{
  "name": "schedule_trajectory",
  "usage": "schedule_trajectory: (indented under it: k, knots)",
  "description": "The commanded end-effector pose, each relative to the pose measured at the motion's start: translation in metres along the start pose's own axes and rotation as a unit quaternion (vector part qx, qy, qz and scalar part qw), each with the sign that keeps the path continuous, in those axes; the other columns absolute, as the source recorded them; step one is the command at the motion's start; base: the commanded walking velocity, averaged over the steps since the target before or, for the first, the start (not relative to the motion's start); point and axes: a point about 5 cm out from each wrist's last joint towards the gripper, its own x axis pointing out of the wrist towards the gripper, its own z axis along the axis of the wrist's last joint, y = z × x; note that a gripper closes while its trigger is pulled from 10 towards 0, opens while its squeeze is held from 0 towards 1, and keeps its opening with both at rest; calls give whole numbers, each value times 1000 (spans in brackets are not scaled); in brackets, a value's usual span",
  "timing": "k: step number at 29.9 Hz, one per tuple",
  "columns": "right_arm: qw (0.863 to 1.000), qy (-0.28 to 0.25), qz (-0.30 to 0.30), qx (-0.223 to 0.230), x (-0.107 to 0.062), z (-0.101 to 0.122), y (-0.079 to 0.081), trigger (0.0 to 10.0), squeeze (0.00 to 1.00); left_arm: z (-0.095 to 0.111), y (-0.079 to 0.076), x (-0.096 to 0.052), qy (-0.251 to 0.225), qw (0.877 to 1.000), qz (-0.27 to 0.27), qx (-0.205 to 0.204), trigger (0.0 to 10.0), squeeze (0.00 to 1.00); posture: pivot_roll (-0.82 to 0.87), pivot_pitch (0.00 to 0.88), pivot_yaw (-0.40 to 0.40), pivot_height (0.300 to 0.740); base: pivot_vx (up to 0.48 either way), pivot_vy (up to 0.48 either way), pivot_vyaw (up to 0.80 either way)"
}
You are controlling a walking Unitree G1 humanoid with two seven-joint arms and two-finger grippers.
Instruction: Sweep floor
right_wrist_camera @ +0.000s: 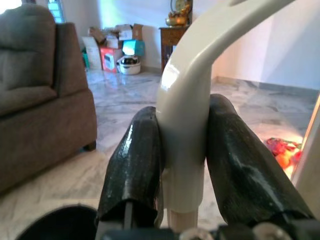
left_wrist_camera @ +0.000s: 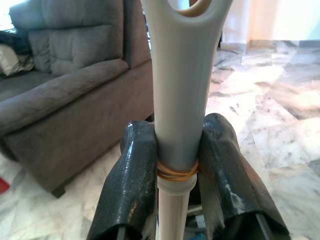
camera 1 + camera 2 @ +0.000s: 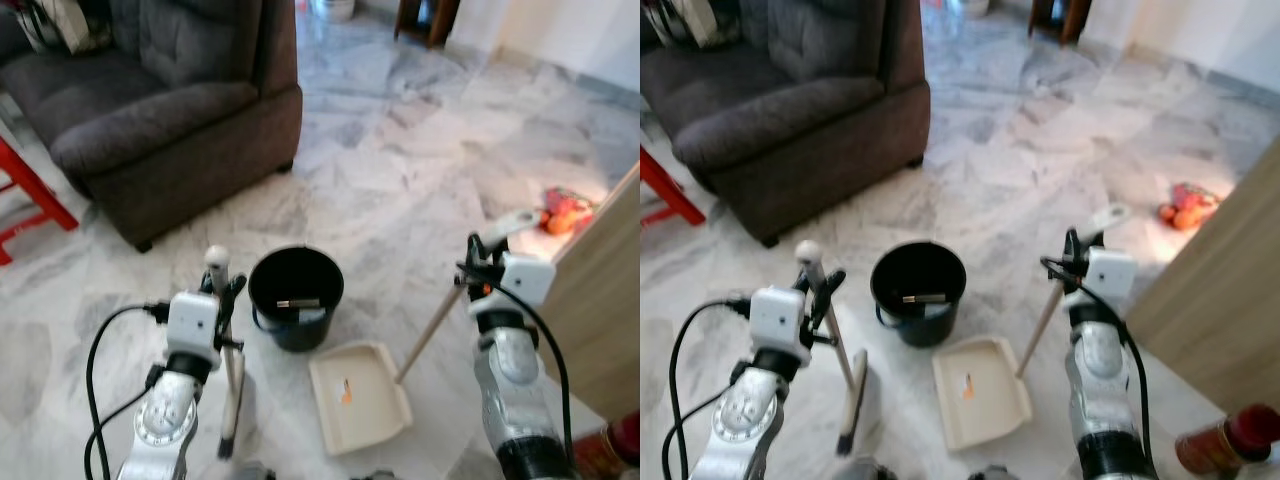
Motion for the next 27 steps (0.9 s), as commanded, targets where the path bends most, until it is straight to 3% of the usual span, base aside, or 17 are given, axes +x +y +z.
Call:
schedule_trajectory:
  k: [1, 14, 27]
  knots:
    - [1000, -28, 2, -1, 5, 11, 1, 10000, 0, 5, 4, 0, -15, 1000, 5, 6, 10000, 0, 73, 120, -35, 740, 0, 0, 0]
    - [1000, -19, -2, 9, 6, 9, 1, 10000, 0, 5, 3, 1, -15, 1000, 0, 4, 10000, 0, 71, 121, -36, 740, 0, 0, 0]
    - [1000, -12, -1, 7, 7, 7, 1, 10000, 0, 4, 1, 1, -13, 1000, -7, 4, 10000, 0, 71, 114, -36, 740, 0, 0, -797]
